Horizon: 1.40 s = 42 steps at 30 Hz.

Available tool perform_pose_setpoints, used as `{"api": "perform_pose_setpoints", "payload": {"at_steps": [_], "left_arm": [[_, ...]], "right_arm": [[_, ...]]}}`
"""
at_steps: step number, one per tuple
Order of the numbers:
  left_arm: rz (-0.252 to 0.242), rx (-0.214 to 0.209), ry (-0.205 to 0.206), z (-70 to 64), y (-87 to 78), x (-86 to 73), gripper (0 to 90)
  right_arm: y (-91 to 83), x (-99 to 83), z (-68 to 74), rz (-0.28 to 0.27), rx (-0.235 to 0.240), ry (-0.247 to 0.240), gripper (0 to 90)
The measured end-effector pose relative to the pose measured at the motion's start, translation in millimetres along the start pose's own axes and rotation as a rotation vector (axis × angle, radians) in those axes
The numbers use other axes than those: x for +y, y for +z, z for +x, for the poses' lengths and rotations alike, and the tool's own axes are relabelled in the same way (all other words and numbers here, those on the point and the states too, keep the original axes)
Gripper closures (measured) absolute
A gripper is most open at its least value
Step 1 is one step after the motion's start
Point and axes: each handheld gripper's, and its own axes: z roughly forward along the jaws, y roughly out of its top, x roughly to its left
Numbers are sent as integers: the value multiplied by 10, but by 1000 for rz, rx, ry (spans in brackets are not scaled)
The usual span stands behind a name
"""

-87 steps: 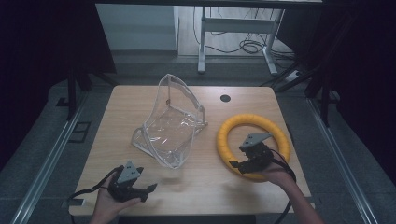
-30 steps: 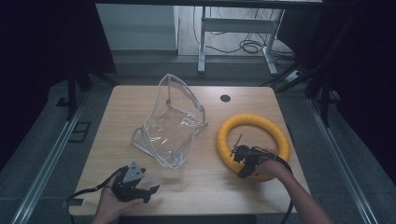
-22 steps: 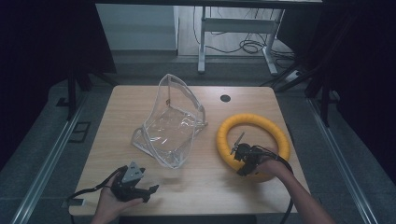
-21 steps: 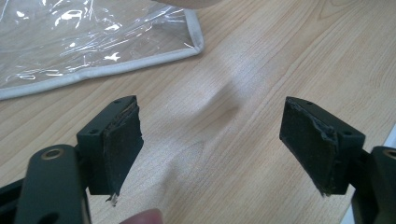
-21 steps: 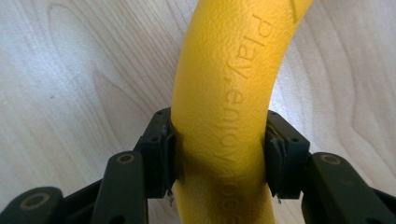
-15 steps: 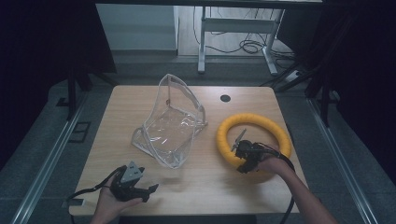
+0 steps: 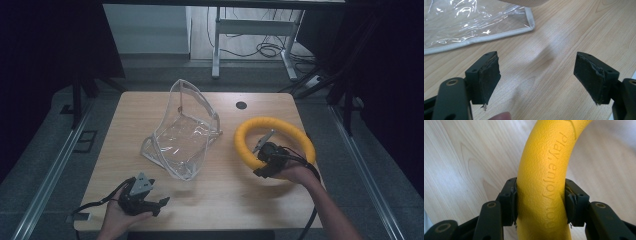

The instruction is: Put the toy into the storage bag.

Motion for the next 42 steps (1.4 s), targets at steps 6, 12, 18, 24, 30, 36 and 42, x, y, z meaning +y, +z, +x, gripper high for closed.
{"api": "perform_pose_setpoints", "payload": {"at_steps": [6,12,18,24,30,36,42], "left_arm": [[-4,-1,-3,1,-6,1,209],[-7,1,-4,2,-14,3,209],[-12,-10,-2,3,-13,2,208],[-7,-4,0,5,-11,1,209],[-9,-3,1,5,-13,1,209],[-11,-2,1,8,-20,1,209],[-9,-2,4,7,-12,0,209]], "right_arm": [[-176,44,-1,-89,-14,17,518],[-310,92,14,-170,-15,18,518],[-398,111,4,-268,10,29,518],[-451,121,-2,-331,20,44,518],[-507,106,12,-419,37,54,519],[-528,102,7,-487,55,75,519],[-552,103,7,-554,77,93,519]]}}
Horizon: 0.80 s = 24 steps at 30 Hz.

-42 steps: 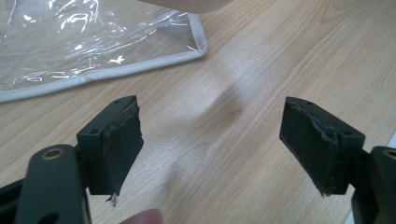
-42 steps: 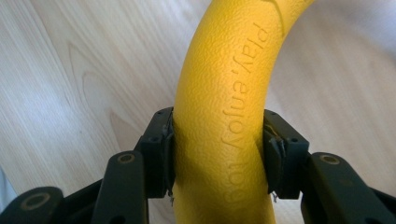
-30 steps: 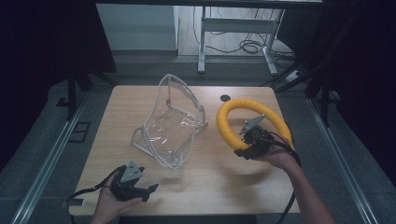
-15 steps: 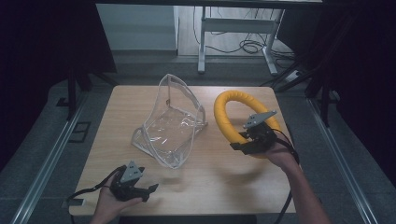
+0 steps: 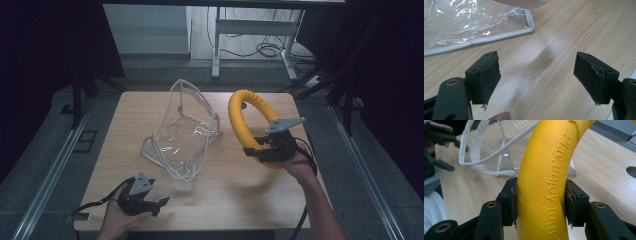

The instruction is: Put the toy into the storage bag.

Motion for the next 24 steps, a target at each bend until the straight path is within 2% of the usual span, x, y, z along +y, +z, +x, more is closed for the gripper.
{"api": "perform_pose_setpoints", "payload": {"at_steps": [12,17,24], "left_arm": [[5,2,0,-1,2,-1,209],[2,2,-1,-1,-4,-1,209],[6,-1,1,-4,8,-3,209]], "right_arm": [[-19,40,43,-106,38,25,518],[-27,56,81,-172,61,39,518],[-12,62,94,-217,79,52,518]]}}
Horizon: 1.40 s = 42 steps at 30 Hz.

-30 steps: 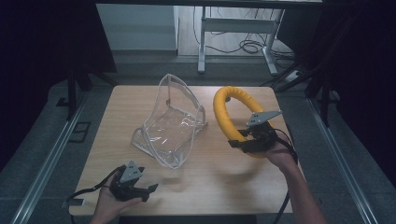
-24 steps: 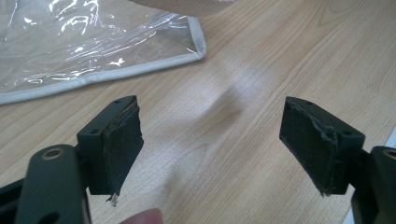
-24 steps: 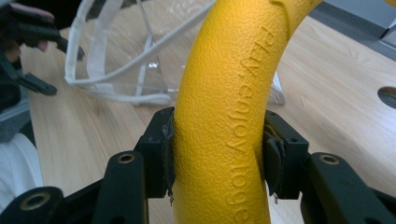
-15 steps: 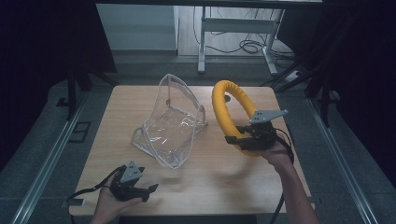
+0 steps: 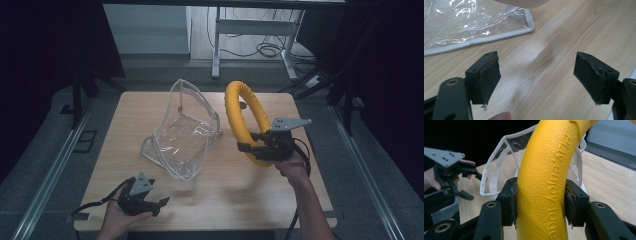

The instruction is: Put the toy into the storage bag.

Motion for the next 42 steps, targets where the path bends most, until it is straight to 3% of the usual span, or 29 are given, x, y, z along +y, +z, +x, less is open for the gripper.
{"api": "perform_pose_setpoints", "payload": {"at_steps": [16,42], "left_arm": [[0,-3,-1,-4,9,0,209],[0,0,-1,-2,-1,-1,209]], "right_arm": [[68,82,94,-80,46,8,518],[105,383,336,-206,95,-35,516]]}}
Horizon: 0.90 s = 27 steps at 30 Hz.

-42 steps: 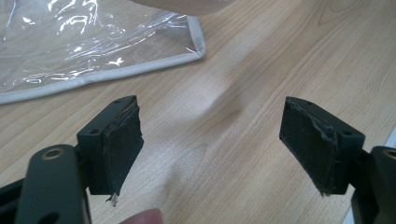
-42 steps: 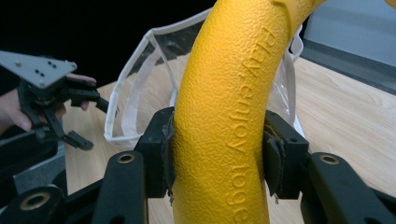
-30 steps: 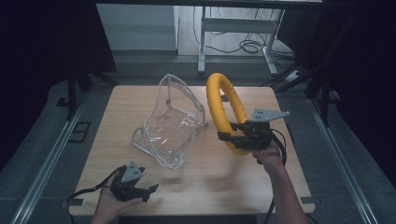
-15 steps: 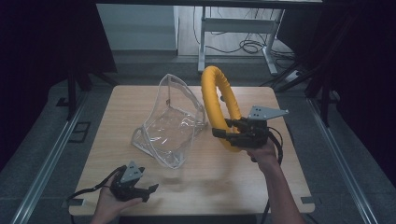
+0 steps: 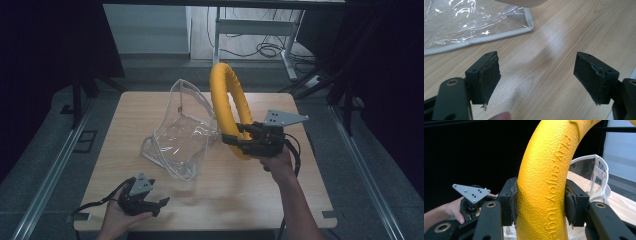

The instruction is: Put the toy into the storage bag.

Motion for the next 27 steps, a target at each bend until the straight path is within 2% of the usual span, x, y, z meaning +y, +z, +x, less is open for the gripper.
{"api": "perform_pose_setpoints", "payload": {"at_steps": [10,27], "left_arm": [[0,-4,-1,0,0,1,208],[-2,-5,-2,4,-8,4,208]], "right_arm": [[51,89,33,-30,12,2,516],[158,301,137,-98,40,-24,515]]}}
